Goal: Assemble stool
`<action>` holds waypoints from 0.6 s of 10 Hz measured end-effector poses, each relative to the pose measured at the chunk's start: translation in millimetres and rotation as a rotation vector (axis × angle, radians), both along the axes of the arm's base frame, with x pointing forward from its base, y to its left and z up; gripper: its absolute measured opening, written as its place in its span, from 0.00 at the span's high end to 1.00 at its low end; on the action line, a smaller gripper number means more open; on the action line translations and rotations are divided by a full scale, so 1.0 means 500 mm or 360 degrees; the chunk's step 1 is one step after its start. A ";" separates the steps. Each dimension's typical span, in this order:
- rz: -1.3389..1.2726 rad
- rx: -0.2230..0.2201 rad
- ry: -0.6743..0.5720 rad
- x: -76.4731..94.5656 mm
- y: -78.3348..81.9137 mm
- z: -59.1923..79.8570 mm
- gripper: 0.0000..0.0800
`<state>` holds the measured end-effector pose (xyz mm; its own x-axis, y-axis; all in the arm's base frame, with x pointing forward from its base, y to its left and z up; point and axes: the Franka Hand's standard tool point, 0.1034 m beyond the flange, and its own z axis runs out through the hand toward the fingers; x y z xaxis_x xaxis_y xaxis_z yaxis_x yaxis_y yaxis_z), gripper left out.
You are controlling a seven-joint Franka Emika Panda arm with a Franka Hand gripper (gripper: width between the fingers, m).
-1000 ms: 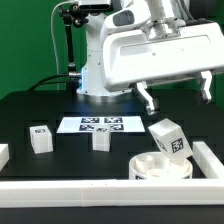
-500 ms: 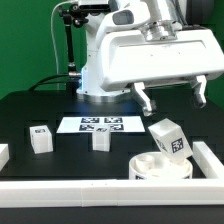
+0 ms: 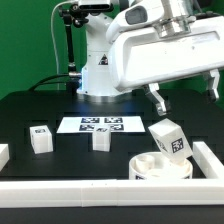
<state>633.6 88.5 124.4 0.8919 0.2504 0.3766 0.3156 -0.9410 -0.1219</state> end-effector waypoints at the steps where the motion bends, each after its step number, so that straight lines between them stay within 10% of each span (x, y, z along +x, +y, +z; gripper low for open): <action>1: 0.0045 -0.0012 0.0068 -0.001 0.001 0.003 0.19; 6: 0.0502 -0.0193 0.0129 0.014 0.006 0.023 0.19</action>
Offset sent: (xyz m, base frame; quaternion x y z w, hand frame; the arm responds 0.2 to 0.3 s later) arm 0.0124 -0.0159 0.0075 -0.0314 -0.1018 -0.1541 0.9823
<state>640.5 91.4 135.8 0.7893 0.5570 0.2582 0.5871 -0.8079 -0.0519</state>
